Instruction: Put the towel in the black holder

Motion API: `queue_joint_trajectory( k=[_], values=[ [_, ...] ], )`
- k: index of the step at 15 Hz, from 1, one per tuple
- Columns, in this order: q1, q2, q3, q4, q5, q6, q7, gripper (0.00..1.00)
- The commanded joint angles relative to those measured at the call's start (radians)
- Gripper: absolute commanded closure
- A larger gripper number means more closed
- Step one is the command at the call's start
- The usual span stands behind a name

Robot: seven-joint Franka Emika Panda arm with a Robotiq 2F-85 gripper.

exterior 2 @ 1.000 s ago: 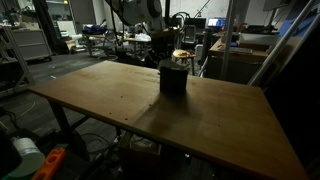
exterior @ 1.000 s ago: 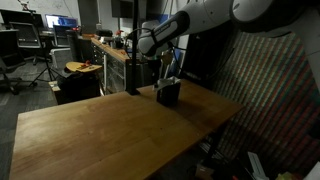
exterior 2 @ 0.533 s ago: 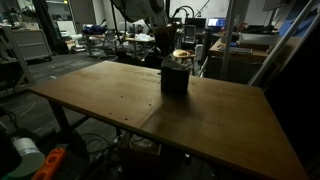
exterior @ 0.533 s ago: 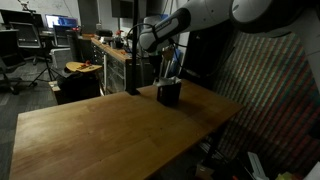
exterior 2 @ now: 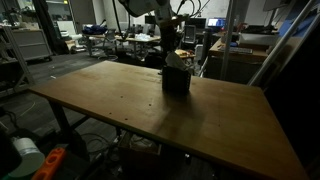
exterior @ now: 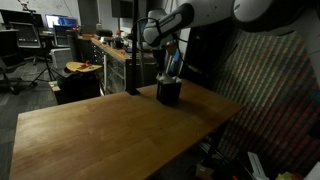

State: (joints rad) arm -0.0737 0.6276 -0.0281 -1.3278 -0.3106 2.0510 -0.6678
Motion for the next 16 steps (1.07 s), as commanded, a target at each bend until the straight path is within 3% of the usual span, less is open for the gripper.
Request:
queue_joint_trajectory(
  k=[1,6,16],
  values=[
    [-0.005,-0.019,-0.027,0.014,-0.021,-0.014,0.042,0.98],
    [-0.017,-0.017,-0.047,-0.005,-0.011,-0.032,0.122,0.98],
    [-0.015,-0.018,-0.019,-0.018,0.047,-0.14,0.305,0.98]
  ],
)
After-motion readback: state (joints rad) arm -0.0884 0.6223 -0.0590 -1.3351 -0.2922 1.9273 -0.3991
